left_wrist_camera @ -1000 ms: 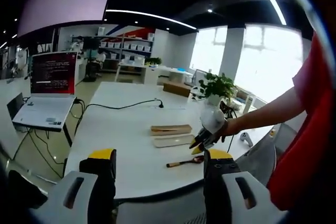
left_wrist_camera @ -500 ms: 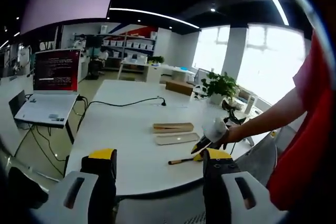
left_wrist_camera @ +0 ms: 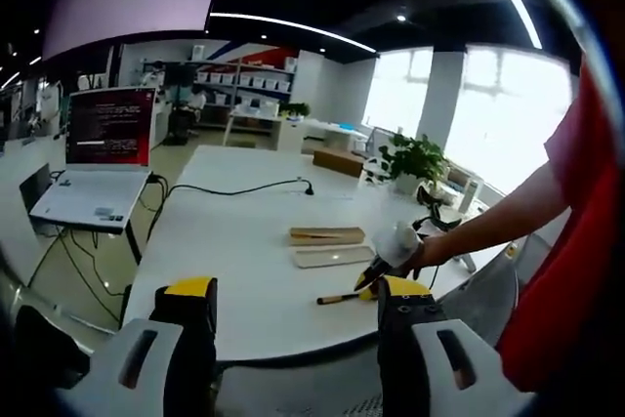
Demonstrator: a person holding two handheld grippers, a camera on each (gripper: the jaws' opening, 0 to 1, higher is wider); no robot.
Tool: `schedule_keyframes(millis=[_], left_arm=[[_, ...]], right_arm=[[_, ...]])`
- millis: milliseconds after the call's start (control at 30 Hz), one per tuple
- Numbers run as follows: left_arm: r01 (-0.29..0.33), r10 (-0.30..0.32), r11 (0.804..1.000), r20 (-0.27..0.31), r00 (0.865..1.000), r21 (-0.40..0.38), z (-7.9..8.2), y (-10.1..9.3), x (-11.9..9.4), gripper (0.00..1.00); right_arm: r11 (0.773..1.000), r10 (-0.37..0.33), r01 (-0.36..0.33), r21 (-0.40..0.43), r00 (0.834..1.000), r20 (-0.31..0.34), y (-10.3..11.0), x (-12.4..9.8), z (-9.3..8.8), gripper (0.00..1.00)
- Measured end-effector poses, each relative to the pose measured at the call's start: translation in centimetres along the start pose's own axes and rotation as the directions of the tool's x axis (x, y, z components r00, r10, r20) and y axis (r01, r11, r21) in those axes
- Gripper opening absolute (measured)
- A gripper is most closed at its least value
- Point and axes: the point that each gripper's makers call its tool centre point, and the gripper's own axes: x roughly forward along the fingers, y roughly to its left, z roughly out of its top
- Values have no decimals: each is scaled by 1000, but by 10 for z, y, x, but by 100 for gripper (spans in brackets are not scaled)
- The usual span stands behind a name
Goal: Arrange the utensils inside the cutlery case until each visible utensil rests in its matching compartment.
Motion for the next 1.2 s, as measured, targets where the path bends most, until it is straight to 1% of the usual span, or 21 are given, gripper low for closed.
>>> schedule_keyframes(millis=[400, 700, 933, 967, 1067, 1200], left_arm=[[-15, 15, 1000, -6, 1000, -8, -3, 6, 0, 68], [-22, 22, 1000, -12, 1000, -8, -4, 9, 2, 68], [-33, 33, 999, -15, 999, -11, -7, 13, 2, 67], [-35, 35, 999, -16, 999, -12, -7, 14, 2, 67], [-35, 34, 999, -17, 999, -11, -8, 13, 2, 67], [-38, 38, 999, -20, 999, -12, -9, 14, 3, 67]], right_arm=[[1000, 13, -13, -20, 1000, -10, -1, 2, 1, 8], [999, 26, -28, -46, 999, -33, 1, 5, -5, 8], [999, 37, -38, -30, 999, -22, 1, 7, -3, 5], [999, 38, -38, -30, 999, -21, 1, 7, -3, 3], [998, 34, -35, -51, 999, -20, 1, 8, -3, 2], [997, 44, -45, -55, 999, -23, 1, 8, -2, 1]])
